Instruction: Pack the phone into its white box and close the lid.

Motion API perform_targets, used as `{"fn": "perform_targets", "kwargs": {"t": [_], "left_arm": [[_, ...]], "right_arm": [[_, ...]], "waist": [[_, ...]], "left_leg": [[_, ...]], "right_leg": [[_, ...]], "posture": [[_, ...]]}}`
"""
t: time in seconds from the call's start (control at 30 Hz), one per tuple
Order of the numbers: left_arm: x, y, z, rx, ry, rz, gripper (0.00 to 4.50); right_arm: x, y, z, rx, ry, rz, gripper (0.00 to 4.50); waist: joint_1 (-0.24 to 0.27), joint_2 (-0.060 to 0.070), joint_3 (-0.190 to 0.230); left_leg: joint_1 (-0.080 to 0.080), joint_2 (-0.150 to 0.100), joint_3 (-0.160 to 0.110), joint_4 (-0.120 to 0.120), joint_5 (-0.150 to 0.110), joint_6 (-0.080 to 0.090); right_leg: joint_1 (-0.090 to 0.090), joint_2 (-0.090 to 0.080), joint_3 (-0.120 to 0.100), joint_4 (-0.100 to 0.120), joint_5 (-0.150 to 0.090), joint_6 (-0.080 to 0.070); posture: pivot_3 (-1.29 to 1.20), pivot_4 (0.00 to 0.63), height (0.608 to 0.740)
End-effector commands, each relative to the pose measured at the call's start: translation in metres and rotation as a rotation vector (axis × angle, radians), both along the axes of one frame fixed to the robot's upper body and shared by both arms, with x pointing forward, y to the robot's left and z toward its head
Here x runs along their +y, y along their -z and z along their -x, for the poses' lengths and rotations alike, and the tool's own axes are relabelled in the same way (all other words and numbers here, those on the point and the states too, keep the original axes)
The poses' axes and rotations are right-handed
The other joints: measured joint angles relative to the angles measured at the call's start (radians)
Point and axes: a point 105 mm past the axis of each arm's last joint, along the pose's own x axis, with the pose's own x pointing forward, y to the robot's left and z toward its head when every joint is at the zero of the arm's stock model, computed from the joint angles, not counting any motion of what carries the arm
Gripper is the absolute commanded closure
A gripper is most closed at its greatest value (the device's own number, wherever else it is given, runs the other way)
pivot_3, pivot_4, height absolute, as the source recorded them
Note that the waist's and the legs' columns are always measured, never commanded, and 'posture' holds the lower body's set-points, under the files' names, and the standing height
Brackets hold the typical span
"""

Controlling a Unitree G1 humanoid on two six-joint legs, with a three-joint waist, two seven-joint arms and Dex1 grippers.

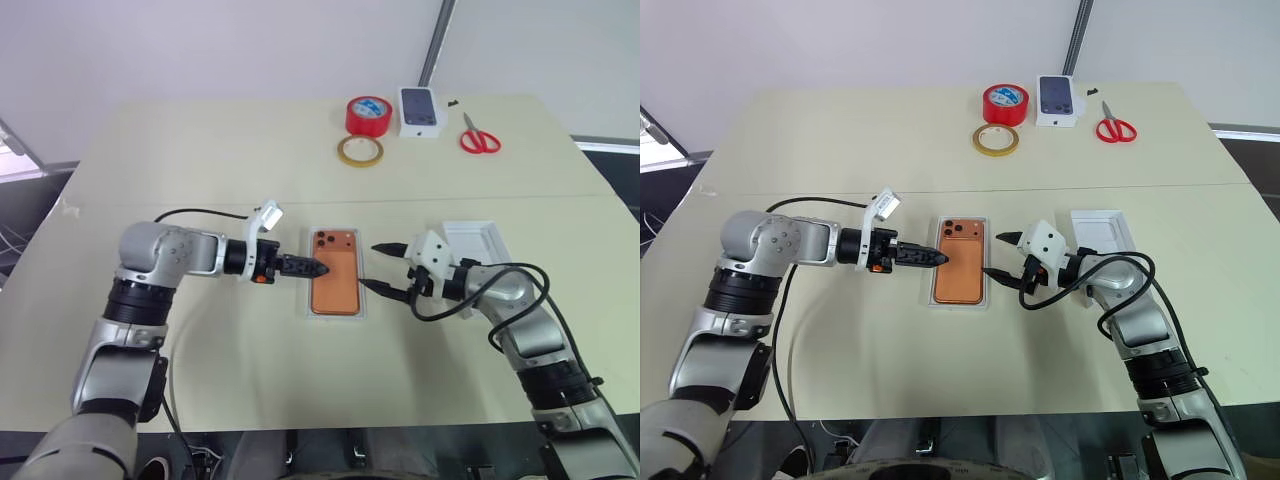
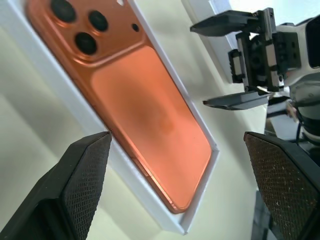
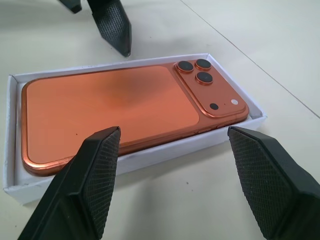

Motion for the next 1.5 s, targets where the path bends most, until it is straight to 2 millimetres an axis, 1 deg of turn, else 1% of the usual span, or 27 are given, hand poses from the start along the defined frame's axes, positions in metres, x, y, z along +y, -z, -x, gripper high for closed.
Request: {"fn": "perform_targets", "kwargs": {"t": [0.03,0.07,0.1,0.13,0.2,0.23,0.27,0.3,0.33,0.43,0.5,0.6,0.67,0.77,0.83,0.9,1.0,1.13,1.2,1.3,1.33,1.4,1.5], "left_arm": [[0.023,-0.003,-0.016,-0.175,-0.1,-0.069,0.54],[0.029,0.0,-0.021,-0.219,-0.123,-0.105,0.78],[0.036,0.003,-0.024,-0.242,-0.146,-0.128,1.29],[0.04,0.005,-0.025,-0.253,-0.154,-0.141,1.65],[0.044,0.009,-0.025,-0.271,-0.153,-0.16,2.85],[0.045,0.014,-0.024,-0.281,-0.146,-0.185,3.28],[0.043,0.02,-0.023,-0.292,-0.133,-0.201,3.69],[0.039,0.024,-0.023,-0.296,-0.128,-0.201,4.25],[0.036,0.027,-0.023,-0.299,-0.125,-0.198,4.39],[0.013,0.043,-0.011,-0.262,-0.04,-0.202,4.39],[-0.004,0.052,0.003,-0.234,0.052,-0.193,4.39],[-0.022,0.055,0.012,-0.196,0.112,-0.162,4.39],[-0.04,0.053,0.01,-0.198,0.131,-0.13,4.39],[-0.069,0.043,0.015,-0.209,0.219,-0.064,4.39],[-0.091,0.038,0.013,-0.226,0.245,-0.033,4.39],[-0.11,0.038,0.009,-0.247,0.265,-0.023,4.39],[-0.132,0.037,0.007,-0.26,0.293,-0.002,4.39],[-0.148,0.04,0.01,-0.259,0.332,0.009,4.39],[-0.153,0.039,0.009,-0.293,0.346,0.014,4.39],[-0.157,0.036,0.003,-0.276,0.324,0.033,4.39],[-0.158,0.036,0.005,-0.262,0.339,0.036,4.39],[-0.16,0.036,0.01,-0.258,0.366,0.046,4.39],[-0.155,0.042,0.007,-0.274,0.348,0.022,4.39]], "right_arm": [[0.0,-0.011,-0.002,-0.039,0.0,-0.024,1.42],[-0.001,-0.012,-0.003,-0.042,0.009,-0.027,1.67],[-0.004,-0.013,-0.006,-0.058,0.023,-0.018,2.19],[-0.006,-0.013,-0.008,-0.076,0.038,-0.004,2.58],[-0.008,-0.011,-0.011,-0.09,0.05,0.02,3.78],[-0.008,-0.008,-0.01,-0.09,0.042,0.037,4.23],[-0.007,-0.006,-0.01,-0.089,0.035,0.043,4.5],[-0.004,-0.004,-0.01,-0.089,0.03,0.046,4.5],[-0.003,-0.003,-0.011,-0.089,0.027,0.047,4.5],[0.001,0.008,-0.01,-0.095,-0.008,0.131,4.5],[0.0,0.015,-0.012,-0.106,-0.013,0.183,4.5],[0.0,0.015,-0.013,-0.105,-0.014,0.182,4.5],[-0.006,0.011,-0.011,-0.092,-0.006,0.166,4.5],[-0.023,0.007,-0.01,-0.095,0.028,0.197,4.5],[-0.039,0.007,-0.005,-0.078,0.048,0.233,4.5],[-0.055,0.006,0.002,-0.07,0.072,0.277,4.5],[-0.067,0.007,0.014,-0.046,0.1,0.295,4.5],[-0.076,0.01,0.025,-0.025,0.14,0.308,4.5],[-0.082,0.012,0.03,-0.011,0.157,0.316,4.5],[-0.093,0.013,0.033,-0.004,0.197,0.334,4.5],[-0.096,0.013,0.034,-0.01,0.21,0.342,4.5],[-0.099,0.013,0.033,-0.021,0.222,0.352,4.5],[-0.101,0.013,0.034,-0.019,0.227,0.354,4.5]], "waist": [[-0.001,0.0,0.0],[0.0,0.0,0.0],[0.0,0.0,0.0],[0.002,0.0,0.0],[0.003,0.0,0.0],[0.005,0.0,0.0],[0.006,0.0,0.0],[0.007,0.0,0.0],[0.006,0.0,0.0],[0.006,0.0,0.0],[0.004,0.0,0.0],[0.005,0.0,0.0],[0.008,0.001,0.0],[0.026,0.001,-0.001],[0.035,0.001,-0.001],[0.052,0.001,-0.001],[0.052,0.001,-0.001],[0.05,0.001,-0.001],[0.05,0.001,-0.001],[0.053,0.001,-0.001],[0.054,0.001,-0.001],[0.052,0.001,-0.001],[0.051,0.001,-0.001]], "left_leg": [[0.0,0.0,0.0,0.0,0.0,0.0],[0.0,0.0,0.0,0.0,0.0,0.0],[0.0,0.0,0.0,0.0,0.0,0.0],[0.0,0.0,0.0,0.0,0.0,0.0],[0.0,0.0,0.0,0.0,0.0,0.0],[0.0,0.0,0.0,0.0,0.0,0.0],[0.0,0.0,0.0,0.0,0.0,0.0],[0.0,0.0,0.0,0.0,0.0,0.001],[0.0,0.0,0.0,0.0,-0.001,0.001],[-0.001,0.0,0.0,0.0,-0.001,0.002],[0.0,0.0,0.0,0.0,-0.003,0.005],[0.0,0.0,0.001,0.001,-0.004,0.006],[0.0,0.0,0.0,0.001,-0.004,0.006],[0.0,0.0,0.001,0.002,-0.004,0.008],[0.0,-0.001,0.0,0.003,-0.005,0.009],[-0.001,-0.002,0.001,0.003,-0.005,0.008],[-0.002,-0.002,0.001,0.003,-0.004,0.008],[-0.001,-0.001,0.002,0.003,-0.006,0.011],[0.001,0.0,0.001,0.003,-0.006,0.011],[0.002,0.0,0.001,0.003,-0.007,0.012],[0.002,0.0,0.001,0.003,-0.007,0.013],[0.002,0.0,0.0,0.003,-0.007,0.013],[0.002,0.0,0.0,0.003,-0.007,0.013]], "right_leg": [[0.0,0.0,0.0,0.0,0.0,0.0],[0.0,0.0,0.0,0.0,0.0,0.0],[0.0,0.0,0.0,0.0,0.0,0.0],[0.0,0.0,0.0,0.0,0.0,0.0],[0.0,0.0,0.0,0.0,0.0,0.0],[0.0,0.0,0.0,0.0,0.0,0.0],[0.0,0.0,0.0,0.0,0.0,0.0],[0.0,0.0,0.0,-0.001,0.0,0.0],[0.0,-0.001,0.0,-0.001,0.0,0.0],[0.0,-0.001,0.0,-0.001,0.0,0.0],[0.0,-0.001,0.0,0.0,0.0,0.0],[0.0,-0.001,0.0,0.0,0.0,0.0],[0.001,0.0,0.0,0.0,0.0,0.0],[0.002,0.0,0.0,0.0,0.0,0.0],[0.003,-0.001,0.0,-0.001,0.0,0.0],[0.003,-0.001,0.0,-0.002,0.0,0.0],[0.003,-0.001,0.0,-0.005,0.0,0.0],[0.004,0.001,0.0,-0.005,0.0,0.0],[0.006,0.001,0.0,-0.005,0.0,0.0],[0.009,0.001,0.0,-0.007,0.0,0.0],[0.01,0.002,0.0,-0.008,0.0,0.0],[0.011,0.002,0.0,-0.009,0.0,0.0],[0.01,0.002,0.0,-0.009,0.0,0.001]], "posture": [[0.0,0.15,0.74],[0.0,0.15,0.74],[0.0,0.15,0.74],[0.0,0.15,0.74],[0.0,0.15,0.74],[0.0,0.15,0.74],[0.0,0.15,0.74],[0.0,0.15,0.74],[0.0,0.15,0.74],[0.0,0.15,0.74],[0.0,0.15,0.74],[0.0,0.15,0.74],[0.0,0.15,0.74],[0.0,0.15,0.74],[0.0,0.15,0.74],[0.0,0.15,0.74],[0.0,0.15,0.74],[0.0,0.15,0.74],[0.0,0.15,0.74],[0.0,0.15,0.74],[0.0,0.15,0.74],[0.0,0.15,0.74],[0.0,0.15,0.74]]}}
